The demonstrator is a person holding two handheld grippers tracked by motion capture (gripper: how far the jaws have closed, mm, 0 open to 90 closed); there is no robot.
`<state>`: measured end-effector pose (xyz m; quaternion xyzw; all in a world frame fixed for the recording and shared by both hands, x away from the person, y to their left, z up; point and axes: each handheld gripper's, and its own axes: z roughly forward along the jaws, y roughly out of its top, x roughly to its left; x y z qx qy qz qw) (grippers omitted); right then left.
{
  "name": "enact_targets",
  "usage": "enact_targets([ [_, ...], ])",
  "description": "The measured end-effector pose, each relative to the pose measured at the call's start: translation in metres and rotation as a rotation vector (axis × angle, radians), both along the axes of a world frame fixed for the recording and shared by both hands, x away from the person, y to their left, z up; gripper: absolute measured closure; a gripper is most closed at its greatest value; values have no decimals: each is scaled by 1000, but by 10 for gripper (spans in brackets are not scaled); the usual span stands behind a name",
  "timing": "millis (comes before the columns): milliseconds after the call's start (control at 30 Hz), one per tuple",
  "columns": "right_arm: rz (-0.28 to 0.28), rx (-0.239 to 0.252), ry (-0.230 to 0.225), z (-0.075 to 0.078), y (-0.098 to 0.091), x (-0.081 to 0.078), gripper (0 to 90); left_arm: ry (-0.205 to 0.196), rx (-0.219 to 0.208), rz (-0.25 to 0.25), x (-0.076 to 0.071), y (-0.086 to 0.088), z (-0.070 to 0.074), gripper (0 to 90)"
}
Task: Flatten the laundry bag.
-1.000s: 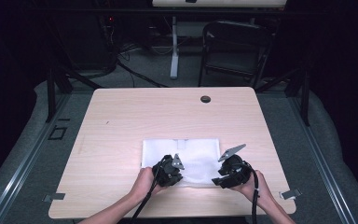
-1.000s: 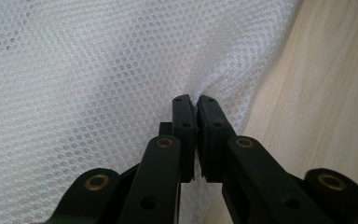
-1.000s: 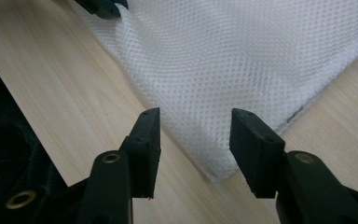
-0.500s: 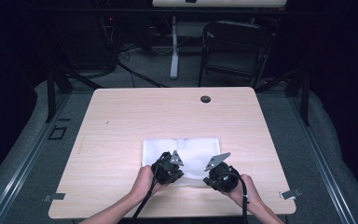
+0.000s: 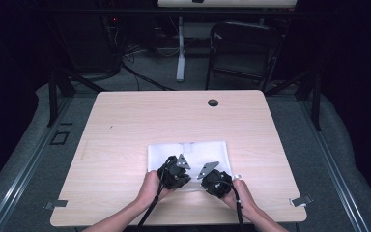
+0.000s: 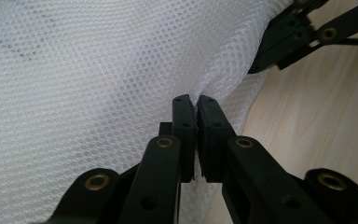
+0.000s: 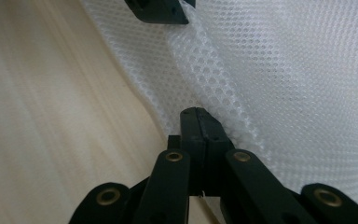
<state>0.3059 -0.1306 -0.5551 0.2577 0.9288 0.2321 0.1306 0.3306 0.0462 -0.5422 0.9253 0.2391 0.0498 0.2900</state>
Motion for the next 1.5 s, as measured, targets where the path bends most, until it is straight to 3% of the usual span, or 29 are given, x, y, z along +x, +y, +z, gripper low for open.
enact_targets([
  [300,7,5,2,-6,-1,2,900,-2,-13,11,0,1,2,868],
  [1033,-7,14,65,-4,-4,5,900,3,-47,45,2,4,10,870],
  [1500,-1,24,89,-4,-4,3,900,-6,-41,49,10,10,20,872],
])
